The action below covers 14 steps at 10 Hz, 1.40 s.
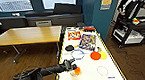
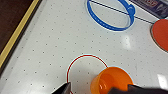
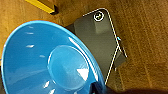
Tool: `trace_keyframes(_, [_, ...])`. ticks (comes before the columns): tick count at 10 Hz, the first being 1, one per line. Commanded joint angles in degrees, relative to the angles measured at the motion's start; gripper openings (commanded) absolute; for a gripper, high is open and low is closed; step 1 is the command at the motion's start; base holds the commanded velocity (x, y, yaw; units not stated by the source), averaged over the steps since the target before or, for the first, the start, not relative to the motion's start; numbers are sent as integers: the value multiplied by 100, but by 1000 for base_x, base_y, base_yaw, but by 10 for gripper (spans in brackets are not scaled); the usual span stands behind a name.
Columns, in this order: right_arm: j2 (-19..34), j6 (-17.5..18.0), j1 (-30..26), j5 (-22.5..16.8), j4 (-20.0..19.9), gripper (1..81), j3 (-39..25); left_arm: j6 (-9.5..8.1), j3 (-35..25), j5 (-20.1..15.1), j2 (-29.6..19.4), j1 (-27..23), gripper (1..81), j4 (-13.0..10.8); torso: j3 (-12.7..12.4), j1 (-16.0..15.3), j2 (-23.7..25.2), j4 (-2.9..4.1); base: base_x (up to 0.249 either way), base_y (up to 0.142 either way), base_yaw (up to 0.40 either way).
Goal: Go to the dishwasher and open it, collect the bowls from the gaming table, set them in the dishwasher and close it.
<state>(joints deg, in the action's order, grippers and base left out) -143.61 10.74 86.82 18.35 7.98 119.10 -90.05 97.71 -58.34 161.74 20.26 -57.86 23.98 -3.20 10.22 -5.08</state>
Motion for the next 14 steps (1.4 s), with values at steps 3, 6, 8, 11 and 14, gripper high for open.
trace_keyframes(3, [189, 7, -90, -279, 107, 10, -3, -12, 11, -292, 376, -791, 811, -489, 0, 0, 0, 0, 0, 0, 0])
trace_keyframes(6, [180, 7, -90, -279, 107, 10, 24, -4, 257, -292, 552, -738, 811, -499, 0, 0, 0, 0, 0, 0, 0])
trace_keyframes(8, [180, 7, -116, -279, 124, 10, 24, -12, 267, -292, 552, -686, 811, -516, 0, 0, 0, 0, 0, 0, 0])
trace_keyframes(11, [172, 7, -125, -279, 142, 10, -2, -142, 267, -300, 456, -685, 811, -507, 0, 0, 0, 0, 0, 0, 0])
trace_keyframes(14, [163, 7, -125, -279, 142, 10, -2, -311, 240, -292, 429, -685, 811, -507, 2, 0, 0, 0, 0, 0, 0])
